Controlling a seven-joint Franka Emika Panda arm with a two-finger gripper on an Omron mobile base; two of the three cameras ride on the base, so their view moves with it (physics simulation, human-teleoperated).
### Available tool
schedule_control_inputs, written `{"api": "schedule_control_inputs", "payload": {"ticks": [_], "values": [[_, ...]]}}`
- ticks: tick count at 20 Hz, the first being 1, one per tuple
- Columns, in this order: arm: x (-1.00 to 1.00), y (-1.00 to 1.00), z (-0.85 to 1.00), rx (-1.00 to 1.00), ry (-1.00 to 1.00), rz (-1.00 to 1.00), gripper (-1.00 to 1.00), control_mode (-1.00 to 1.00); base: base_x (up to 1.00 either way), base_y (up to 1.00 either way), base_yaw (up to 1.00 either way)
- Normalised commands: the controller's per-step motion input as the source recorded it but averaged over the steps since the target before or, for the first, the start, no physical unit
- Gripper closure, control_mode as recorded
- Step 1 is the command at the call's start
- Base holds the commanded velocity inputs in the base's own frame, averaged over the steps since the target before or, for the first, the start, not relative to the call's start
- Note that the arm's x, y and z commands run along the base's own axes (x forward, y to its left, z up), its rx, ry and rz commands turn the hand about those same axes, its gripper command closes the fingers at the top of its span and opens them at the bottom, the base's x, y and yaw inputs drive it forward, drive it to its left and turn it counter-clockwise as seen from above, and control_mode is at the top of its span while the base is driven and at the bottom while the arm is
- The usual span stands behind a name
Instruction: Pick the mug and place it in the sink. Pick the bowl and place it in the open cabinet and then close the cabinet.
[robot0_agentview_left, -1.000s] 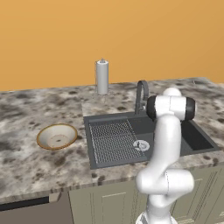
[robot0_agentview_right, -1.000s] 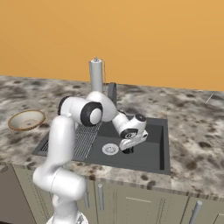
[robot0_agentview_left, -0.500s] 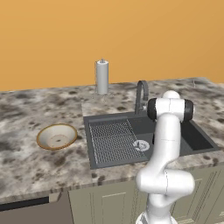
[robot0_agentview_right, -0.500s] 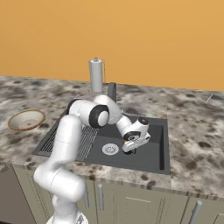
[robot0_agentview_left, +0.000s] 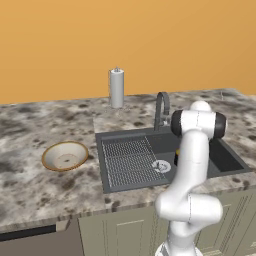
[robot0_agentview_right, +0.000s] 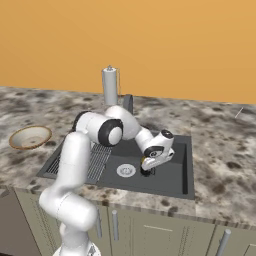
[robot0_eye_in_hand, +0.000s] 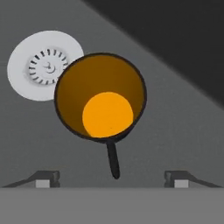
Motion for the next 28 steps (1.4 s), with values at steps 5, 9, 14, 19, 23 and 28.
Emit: {"api": "schedule_control_inputs", "payload": {"ticks": [5, 9, 14, 19, 23, 28], "values": [[-0.10, -0.02, 0.90, 0.00, 0.01, -0.03, -1.00, -1.00, 0.00, 0.00, 0.00], [-0.28, -0.05, 0.75, 0.00, 0.00, -0.15, -1.00, -1.00, 0.00, 0.00, 0.00], [-0.54, 0.00, 0.76, 0.01, -0.07, -0.15, -1.00, -1.00, 0.00, 0.00, 0.00], [-0.48, 0.00, 0.73, 0.03, -0.06, -0.17, -1.00, -1.00, 0.00, 0.00, 0.00], [-0.36, 0.00, 0.64, 0.06, -0.03, -0.18, -1.00, -1.00, 0.00, 0.00, 0.00], [-0.28, 0.04, 0.48, 0.08, -0.01, -0.19, -1.00, -1.00, 0.00, 0.00, 0.00]]}}
